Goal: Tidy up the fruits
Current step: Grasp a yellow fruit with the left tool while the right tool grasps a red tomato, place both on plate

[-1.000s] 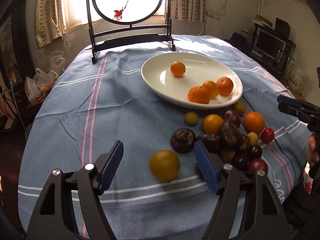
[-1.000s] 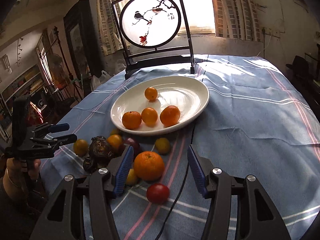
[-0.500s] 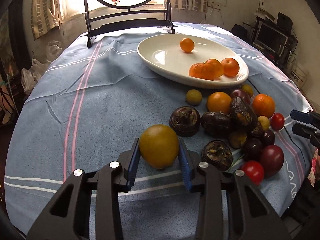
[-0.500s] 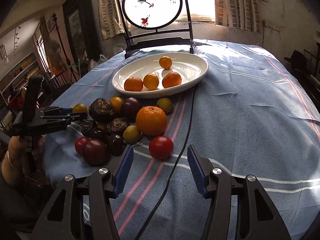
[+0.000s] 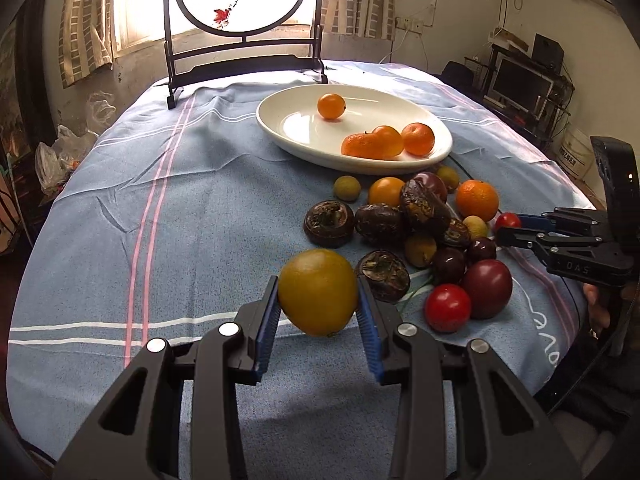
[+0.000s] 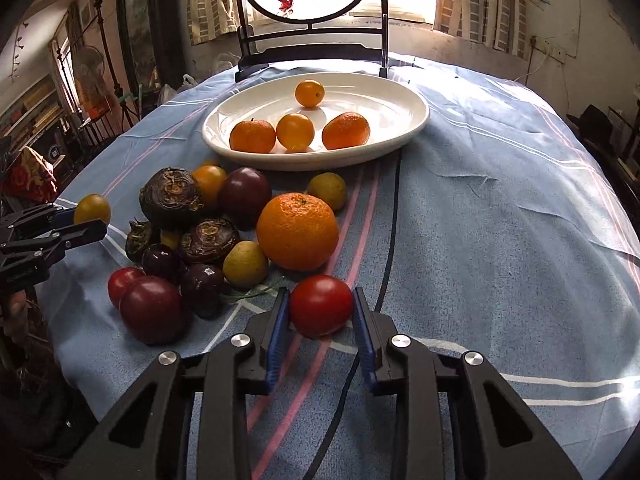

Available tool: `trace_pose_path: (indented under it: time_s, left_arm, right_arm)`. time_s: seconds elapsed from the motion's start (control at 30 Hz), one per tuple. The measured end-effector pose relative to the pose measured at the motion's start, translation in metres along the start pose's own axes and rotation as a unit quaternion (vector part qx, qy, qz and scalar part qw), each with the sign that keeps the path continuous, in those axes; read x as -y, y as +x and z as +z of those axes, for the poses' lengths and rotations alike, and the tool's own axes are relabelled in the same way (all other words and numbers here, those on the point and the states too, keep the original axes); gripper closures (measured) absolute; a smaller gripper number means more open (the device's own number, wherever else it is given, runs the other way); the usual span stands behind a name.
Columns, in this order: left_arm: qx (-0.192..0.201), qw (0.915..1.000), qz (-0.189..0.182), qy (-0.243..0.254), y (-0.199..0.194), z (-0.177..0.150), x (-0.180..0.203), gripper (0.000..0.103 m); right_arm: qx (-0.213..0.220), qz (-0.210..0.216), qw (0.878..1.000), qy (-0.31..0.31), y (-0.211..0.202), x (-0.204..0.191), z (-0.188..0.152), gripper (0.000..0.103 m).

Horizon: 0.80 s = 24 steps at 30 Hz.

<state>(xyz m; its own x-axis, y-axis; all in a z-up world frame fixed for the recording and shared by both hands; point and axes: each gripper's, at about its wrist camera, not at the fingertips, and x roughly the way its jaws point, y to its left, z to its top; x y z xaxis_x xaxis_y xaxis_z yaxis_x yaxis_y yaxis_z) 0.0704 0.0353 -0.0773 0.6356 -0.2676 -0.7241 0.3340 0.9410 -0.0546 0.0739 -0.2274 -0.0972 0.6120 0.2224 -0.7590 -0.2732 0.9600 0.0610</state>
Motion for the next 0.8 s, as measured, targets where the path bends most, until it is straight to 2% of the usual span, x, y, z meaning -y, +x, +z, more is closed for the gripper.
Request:
trace_pose_path:
  time_s: [0.27,0.43,0.6,0.67,0.8]
  left_arm:
    - [0.021,0.9997,-0.016,-0.001,-0.011,0.011,0.007,0.067]
    - [0.031,0.9993,-0.021,0.002,-0.003,0.046,0.013,0.067]
    - [0.026,0.9992,-0.028,-0.007,0.028,0.098,0.012,0.067]
    - [0.014,0.9991,-0.034,-0.021,0.047,0.116,0.010,0.067]
    - [-0.014,0.9993,-0.023,-0.027,0.086,0.141,0.009,0.067]
  right_arm:
    - [0.052,0.029,0.998,0.007,-0.035,0.006,0.003,0.072]
    - [0.083,0.034,0.996,0.022,-0.045,0.022,0.037,0.072]
    - [0.088,0.043,0.995,0.030,-0.024,0.034,0.090,0.072]
    - [0.080,0.039,0.995,0.033,-0.005,0.037,0.108,0.072]
    - [0.059,0.037,0.997,0.038,0.033,0.035,0.134,0.072]
